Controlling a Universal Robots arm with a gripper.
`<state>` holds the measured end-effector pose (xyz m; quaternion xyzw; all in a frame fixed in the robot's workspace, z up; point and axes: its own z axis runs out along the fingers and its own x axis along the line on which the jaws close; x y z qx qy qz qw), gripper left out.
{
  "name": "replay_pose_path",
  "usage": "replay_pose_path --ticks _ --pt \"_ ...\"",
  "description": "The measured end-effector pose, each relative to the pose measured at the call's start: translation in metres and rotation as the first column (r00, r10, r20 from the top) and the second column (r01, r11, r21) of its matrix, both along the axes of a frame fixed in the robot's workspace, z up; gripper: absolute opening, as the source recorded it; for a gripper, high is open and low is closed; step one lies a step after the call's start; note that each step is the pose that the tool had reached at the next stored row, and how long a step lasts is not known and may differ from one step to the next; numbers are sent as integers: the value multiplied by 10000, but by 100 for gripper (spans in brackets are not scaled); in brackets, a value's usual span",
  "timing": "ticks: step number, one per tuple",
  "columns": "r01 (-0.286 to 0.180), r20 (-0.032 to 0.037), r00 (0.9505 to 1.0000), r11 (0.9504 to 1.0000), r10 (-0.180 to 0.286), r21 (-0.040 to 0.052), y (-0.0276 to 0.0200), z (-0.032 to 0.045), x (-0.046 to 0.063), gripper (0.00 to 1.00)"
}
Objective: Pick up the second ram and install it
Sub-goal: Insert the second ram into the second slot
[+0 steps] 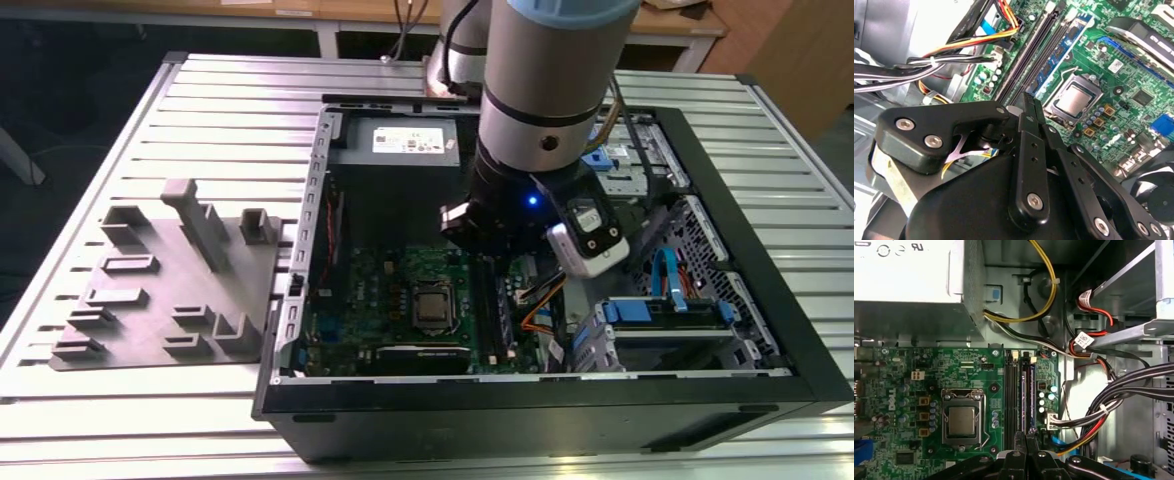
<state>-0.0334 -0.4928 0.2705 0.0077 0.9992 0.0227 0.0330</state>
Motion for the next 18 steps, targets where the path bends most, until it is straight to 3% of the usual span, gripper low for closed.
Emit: replay_pose_path --ticks 8,12,15,18 --pt "-76 -2 10000 10000 76 9 0 -78 0 8" --pt "-104 -2 9999 9999 104 57 -1 -117 0 8" --pt "-122 -1 9999 9998 122 154 -2 -149 0 8" --pt "-130 -8 9999 9998 130 167 -3 -195 0 8"
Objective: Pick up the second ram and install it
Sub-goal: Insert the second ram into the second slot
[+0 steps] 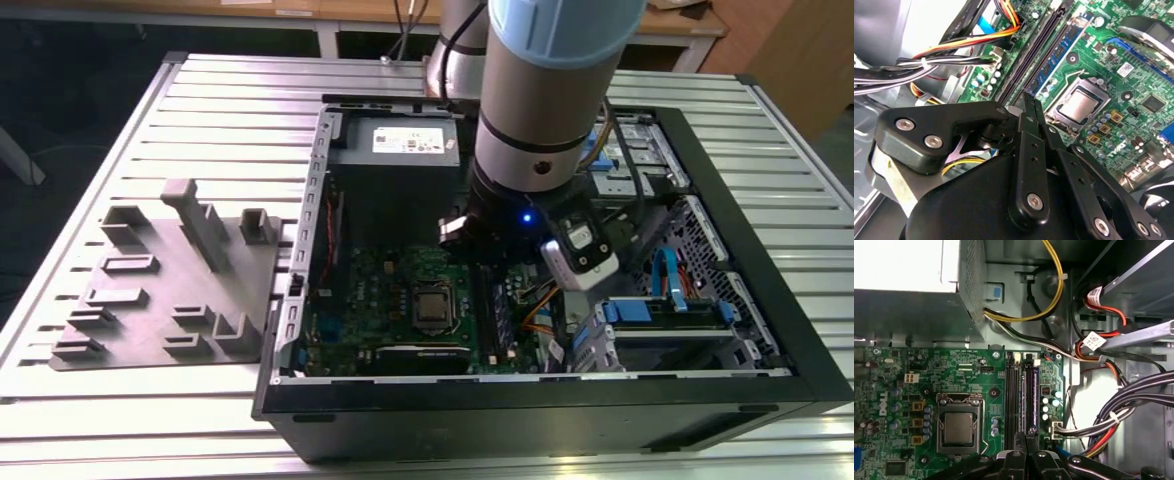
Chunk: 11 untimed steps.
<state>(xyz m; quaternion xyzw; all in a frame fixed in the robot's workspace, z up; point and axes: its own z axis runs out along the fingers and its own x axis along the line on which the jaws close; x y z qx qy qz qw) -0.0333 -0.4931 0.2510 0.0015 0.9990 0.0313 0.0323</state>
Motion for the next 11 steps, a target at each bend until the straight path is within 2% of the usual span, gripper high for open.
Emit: replay_pose_path --ticks 3,11 --pt "-1 -4 10000 10000 1 0 0 -32 0 8" --pt "-2 -5 10000 10000 2 1 0 -54 -15 8"
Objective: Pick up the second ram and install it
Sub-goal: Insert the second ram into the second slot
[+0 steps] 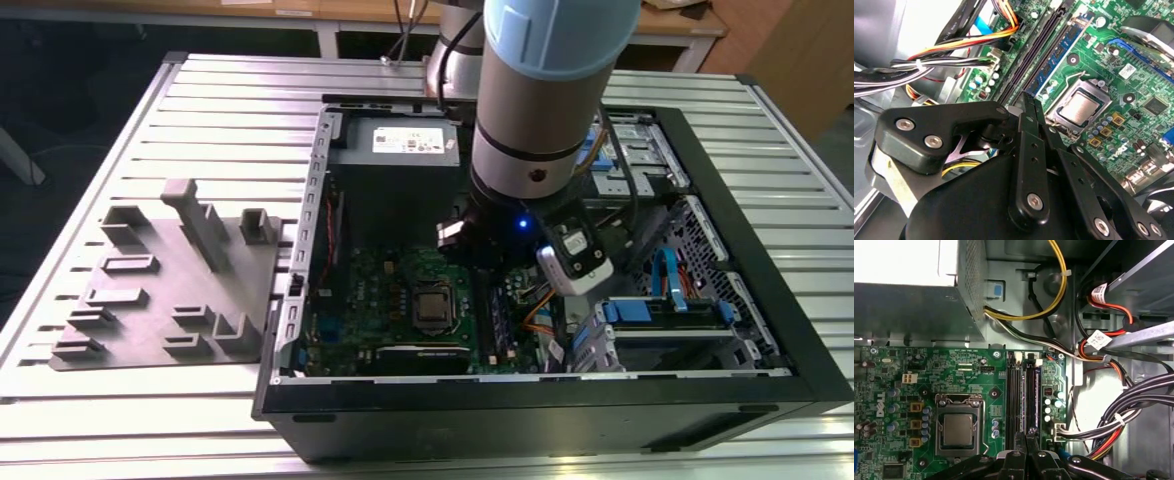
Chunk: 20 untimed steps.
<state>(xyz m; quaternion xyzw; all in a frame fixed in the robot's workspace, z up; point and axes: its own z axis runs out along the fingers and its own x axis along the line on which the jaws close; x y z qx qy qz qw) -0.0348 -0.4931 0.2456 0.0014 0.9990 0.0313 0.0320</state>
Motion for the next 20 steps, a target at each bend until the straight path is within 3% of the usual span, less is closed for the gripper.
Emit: replay_pose_path --ticks 7,13,20 --pt "1 -1 10000 10000 -1 5 0 -76 -13 8" --pt "1 -1 10000 9998 -1 209 0 -123 -15 8" --pt "1 -1 10000 9997 -1 261 0 -137 -16 8"
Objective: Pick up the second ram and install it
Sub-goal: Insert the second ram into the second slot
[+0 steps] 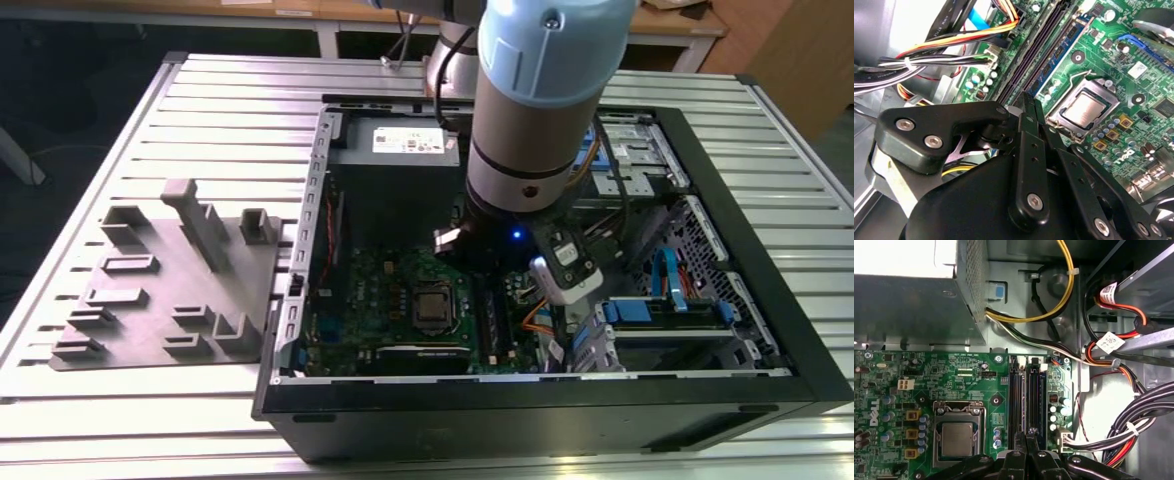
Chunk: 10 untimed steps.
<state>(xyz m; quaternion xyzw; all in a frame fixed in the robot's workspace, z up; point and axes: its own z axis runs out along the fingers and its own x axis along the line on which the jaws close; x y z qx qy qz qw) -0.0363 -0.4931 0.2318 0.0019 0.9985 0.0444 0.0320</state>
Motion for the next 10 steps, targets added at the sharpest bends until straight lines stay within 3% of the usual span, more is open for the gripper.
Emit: replay_pose_path --ticks 10 --pt "0 0 10000 10000 0 29 1 -34 -16 8"
